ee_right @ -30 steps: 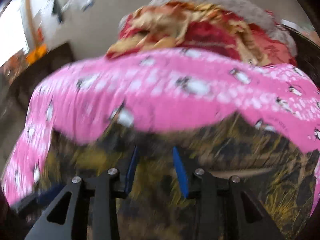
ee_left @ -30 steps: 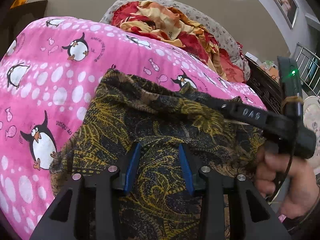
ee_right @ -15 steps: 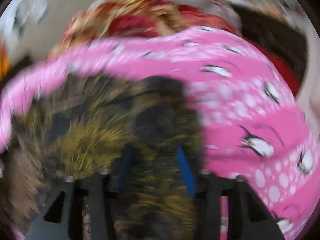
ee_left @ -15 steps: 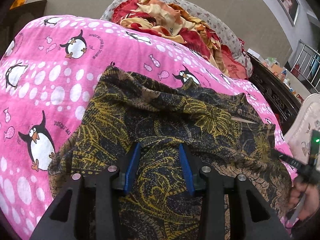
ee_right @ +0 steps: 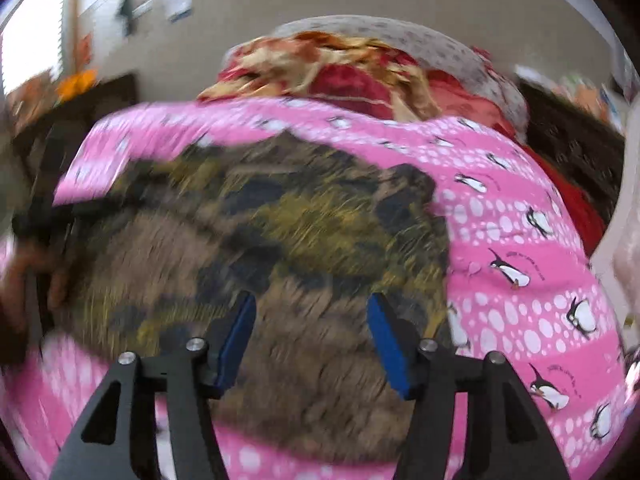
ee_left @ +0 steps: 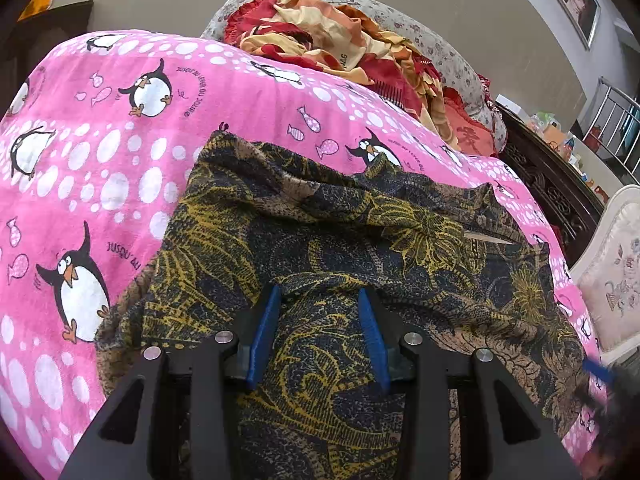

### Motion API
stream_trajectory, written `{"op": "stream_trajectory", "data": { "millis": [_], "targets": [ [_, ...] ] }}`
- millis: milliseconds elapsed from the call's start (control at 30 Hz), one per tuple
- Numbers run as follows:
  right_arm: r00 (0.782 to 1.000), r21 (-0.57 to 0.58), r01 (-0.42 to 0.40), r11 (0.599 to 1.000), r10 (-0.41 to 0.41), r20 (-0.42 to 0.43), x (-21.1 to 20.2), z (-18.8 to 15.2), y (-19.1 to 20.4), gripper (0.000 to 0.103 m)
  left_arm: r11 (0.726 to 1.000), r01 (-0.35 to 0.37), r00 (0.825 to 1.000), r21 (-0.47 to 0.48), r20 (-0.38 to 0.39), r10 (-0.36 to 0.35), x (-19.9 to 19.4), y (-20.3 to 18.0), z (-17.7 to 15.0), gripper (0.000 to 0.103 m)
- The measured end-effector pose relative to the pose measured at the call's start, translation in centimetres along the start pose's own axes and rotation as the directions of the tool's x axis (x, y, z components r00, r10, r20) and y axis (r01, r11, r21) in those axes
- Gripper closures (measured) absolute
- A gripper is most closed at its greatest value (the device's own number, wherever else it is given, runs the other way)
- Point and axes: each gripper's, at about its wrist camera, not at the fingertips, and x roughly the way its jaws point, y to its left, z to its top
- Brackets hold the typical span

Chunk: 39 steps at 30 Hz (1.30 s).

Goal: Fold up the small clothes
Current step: 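Press the folded shirt flat with both open tools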

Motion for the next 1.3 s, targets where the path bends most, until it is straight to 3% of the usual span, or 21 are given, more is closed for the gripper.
{"op": "stream_trajectory", "data": {
  "millis": [33,100,200,233,400,533,700,800,867,967,1033,1100,1167,1267,1300],
  "targets": [
    [0.999,-0.025,-0.016,1.000,0.015,-0.030,0.7,-0.8,0.2,0.040,1.000,0.000,1.000,0.000,0.000,0.000,0.0,0.0,0.0,0.083],
    [0.990,0.037,-0.066,0.997,0.070,-0.119,2.8,-2.4,-0.9,0.039,1.000,0.000,1.000,-0.001,0.000,0.000,0.0,0.0,0.0,0.083],
    [0.984,0.114,-0.138,0.984,0.149,-0.101,2.4,-1.9,-2.4,0.034,1.000,-0.001,1.000,0.002,0.000,0.001,0.0,0.0,0.0,0.082],
    [0.983,0.100,-0.144,0.984,0.154,-0.098,2.4,-1.9,-2.1,0.027,1.000,0.001,1.000,0.004,-0.001,-0.001,0.1,-0.1,0.0,0.081],
    [0.985,0.024,-0.115,0.993,0.117,-0.125,2.5,-1.6,-0.4,0.018,1.000,0.004,1.000,0.016,-0.004,-0.003,0.2,-0.4,-0.1,0.077],
    [0.983,0.034,-0.137,0.990,0.140,-0.120,2.8,-1.8,-0.7,0.015,0.998,-0.022,1.000,0.055,-0.012,0.023,0.4,-1.3,-0.1,0.071],
    [0.982,0.034,-0.142,0.989,0.145,-0.124,3.0,-1.7,-0.8,0.015,0.998,0.011,1.000,0.061,-0.019,-0.010,-0.8,-1.9,0.2,0.067],
    [0.988,0.048,-0.082,0.995,0.088,-0.125,1.9,-0.8,-0.7,0.016,0.998,0.035,0.999,0.043,-0.042,-0.033,-4.0,-2.3,-0.4,0.067],
    [0.998,0.068,-0.020,0.997,0.025,-0.064,-0.2,0.6,-0.1,0.016,0.997,0.064,0.998,0.050,-0.022,-0.063,-6.6,-2.9,-1.5,0.067],
    [1.000,0.109,-0.026,0.994,0.026,0.002,-1.4,2.6,1.0,0.016,0.987,0.118,0.993,0.112,-0.017,-0.117,-8.5,-3.9,-3.7,0.066],
    [0.999,0.118,-0.029,0.993,0.026,0.025,-1.1,3.6,1.8,0.016,0.988,0.089,0.996,0.126,-0.037,-0.085,-7.8,-3.7,-5.1,0.066],
    [1.000,0.112,0.005,0.994,-0.004,-0.012,0.4,4.2,2.7,0.016,0.995,0.066,0.995,0.071,-0.084,-0.060,-6.3,-2.6,-6.1,0.067],
    [0.997,0.104,0.055,0.993,-0.049,-0.060,2.3,3.9,3.1,0.016,0.994,0.082,0.996,0.067,-0.035,-0.080,-6.4,-2.2,-6.8,0.067],
    [0.986,0.127,0.082,0.989,-0.061,-0.157,5.6,1.6,2.4,0.015,0.993,0.058,0.998,0.100,-0.029,-0.055,-6.2,-2.7,-7.2,0.066],
    [0.994,0.151,0.057,0.987,-0.042,-0.100,5.4,0.8,2.1,0.015,0.993,0.055,0.998,0.106,-0.032,-0.052,-6.1,-2.9,-7.3,0.064]
  ]
}}
